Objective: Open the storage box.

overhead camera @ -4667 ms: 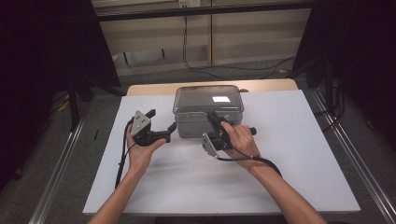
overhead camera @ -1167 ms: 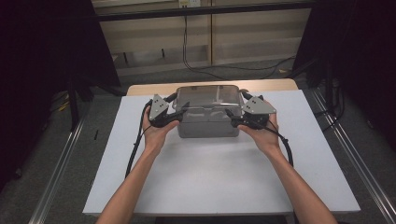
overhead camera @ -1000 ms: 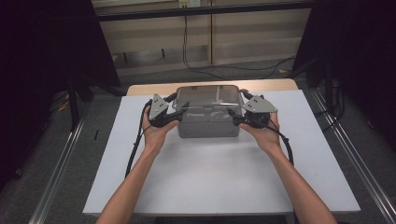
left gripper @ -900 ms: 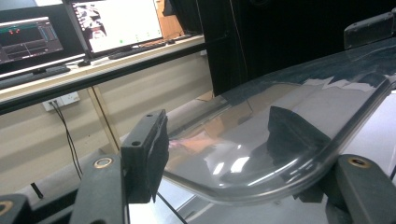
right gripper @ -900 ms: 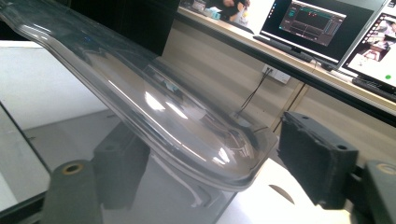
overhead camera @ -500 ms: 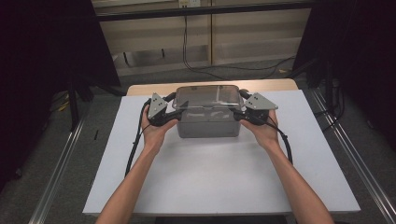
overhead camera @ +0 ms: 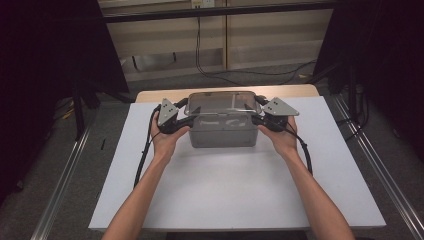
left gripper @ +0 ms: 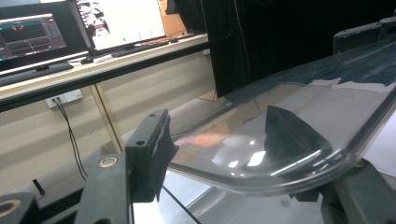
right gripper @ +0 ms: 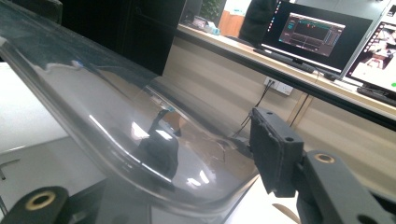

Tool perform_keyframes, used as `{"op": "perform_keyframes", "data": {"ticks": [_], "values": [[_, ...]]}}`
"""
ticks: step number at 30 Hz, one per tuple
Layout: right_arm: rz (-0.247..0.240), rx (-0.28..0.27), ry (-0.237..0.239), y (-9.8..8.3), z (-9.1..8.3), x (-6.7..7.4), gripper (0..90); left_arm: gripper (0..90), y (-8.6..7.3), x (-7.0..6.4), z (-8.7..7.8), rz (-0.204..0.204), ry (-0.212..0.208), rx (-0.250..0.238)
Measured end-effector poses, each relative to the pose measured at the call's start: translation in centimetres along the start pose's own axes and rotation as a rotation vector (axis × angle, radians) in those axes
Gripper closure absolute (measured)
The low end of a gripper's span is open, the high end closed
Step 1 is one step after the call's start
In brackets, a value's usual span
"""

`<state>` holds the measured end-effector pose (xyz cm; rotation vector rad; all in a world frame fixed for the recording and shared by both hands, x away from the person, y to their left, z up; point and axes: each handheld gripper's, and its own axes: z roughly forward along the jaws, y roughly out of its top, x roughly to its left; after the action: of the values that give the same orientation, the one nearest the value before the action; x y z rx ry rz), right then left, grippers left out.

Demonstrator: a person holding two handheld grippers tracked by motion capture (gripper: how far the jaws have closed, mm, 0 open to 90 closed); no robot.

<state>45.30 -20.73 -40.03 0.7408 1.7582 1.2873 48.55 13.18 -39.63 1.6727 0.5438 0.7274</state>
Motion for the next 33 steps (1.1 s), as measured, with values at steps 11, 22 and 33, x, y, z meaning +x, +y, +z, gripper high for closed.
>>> {"op": "perform_keyframes", "data": {"ticks": [11,22,33], "values": [[0.021,-0.017,-0.001,0.3,0.0,-0.3,53.8,38.0,0.4,0.6,0.2,0.009,0.021,0.003],[0.045,-0.022,0.010,1.0,0.3,-1.0,54.3,44.8,0.4,1.7,0.4,0.013,0.044,0.008],[0.053,-0.023,0.015,1.7,0.7,-1.6,54.8,48.4,0.8,1.5,1.3,0.022,0.031,-0.003]]}}
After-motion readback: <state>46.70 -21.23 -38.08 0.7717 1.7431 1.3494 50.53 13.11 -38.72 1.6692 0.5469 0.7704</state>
